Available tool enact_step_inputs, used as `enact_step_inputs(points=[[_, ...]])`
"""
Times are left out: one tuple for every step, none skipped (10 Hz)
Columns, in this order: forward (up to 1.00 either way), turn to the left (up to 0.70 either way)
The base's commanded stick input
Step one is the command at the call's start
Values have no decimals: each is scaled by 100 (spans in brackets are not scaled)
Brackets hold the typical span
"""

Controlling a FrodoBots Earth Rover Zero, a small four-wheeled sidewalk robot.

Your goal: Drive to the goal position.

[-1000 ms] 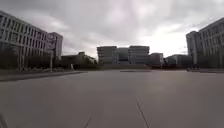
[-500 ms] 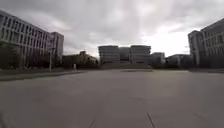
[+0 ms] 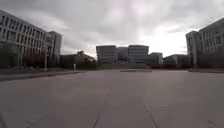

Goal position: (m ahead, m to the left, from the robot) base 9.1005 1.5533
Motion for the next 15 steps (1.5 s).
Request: enact_step_inputs(points=[[100,4],[100,12],[100,2],[100,3],[100,9],[100,4],[100,0],[100,-3],[100,-38],[100,-36],[100,-34],[100,-1],[100,10],[100,0],[100,0]])
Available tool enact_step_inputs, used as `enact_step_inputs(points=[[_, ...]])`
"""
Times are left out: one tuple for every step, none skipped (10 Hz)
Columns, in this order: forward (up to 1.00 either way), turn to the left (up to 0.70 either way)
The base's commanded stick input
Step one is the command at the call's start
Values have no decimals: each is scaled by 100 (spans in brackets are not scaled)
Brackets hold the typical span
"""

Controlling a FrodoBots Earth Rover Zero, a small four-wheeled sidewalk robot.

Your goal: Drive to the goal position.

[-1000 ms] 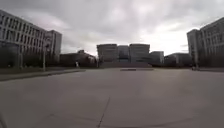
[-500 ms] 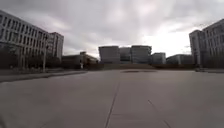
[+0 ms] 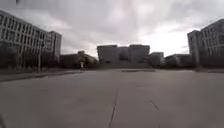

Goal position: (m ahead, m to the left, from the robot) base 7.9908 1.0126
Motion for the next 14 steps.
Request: enact_step_inputs(points=[[100,2],[100,3],[100,7],[100,0],[100,0],[100,-1],[100,-21],[100,-34],[100,-36],[100,-7],[100,5],[100,1],[100,4],[100,0]])
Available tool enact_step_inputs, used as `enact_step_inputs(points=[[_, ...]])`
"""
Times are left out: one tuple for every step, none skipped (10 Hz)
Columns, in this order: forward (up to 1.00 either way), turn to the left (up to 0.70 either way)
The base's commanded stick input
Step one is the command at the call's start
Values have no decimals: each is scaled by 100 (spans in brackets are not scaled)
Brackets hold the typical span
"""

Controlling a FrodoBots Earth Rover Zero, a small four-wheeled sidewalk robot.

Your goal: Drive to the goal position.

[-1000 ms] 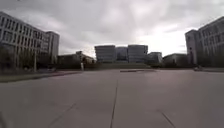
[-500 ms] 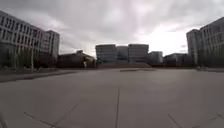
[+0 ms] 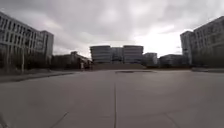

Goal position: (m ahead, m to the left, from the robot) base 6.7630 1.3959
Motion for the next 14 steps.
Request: enact_step_inputs(points=[[100,3],[100,4],[100,1],[100,0],[100,7],[100,14],[100,9],[100,0],[100,0],[100,0],[100,0],[100,0],[100,0],[100,0]])
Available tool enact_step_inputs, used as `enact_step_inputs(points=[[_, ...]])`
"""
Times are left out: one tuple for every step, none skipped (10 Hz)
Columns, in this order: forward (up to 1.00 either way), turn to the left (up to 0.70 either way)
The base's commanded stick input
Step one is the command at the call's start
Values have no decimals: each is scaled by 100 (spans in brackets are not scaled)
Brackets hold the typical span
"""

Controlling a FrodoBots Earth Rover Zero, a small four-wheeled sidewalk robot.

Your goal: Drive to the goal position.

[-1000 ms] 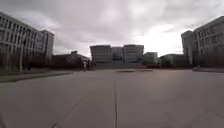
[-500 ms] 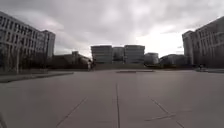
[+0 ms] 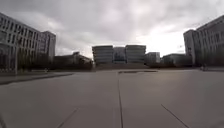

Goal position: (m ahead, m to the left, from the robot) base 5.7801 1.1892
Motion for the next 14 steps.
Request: enact_step_inputs(points=[[100,0],[100,3],[100,5],[100,0],[100,0],[100,0],[100,0],[100,0],[100,0],[100,0],[100,4],[100,1],[100,0],[100,0]])
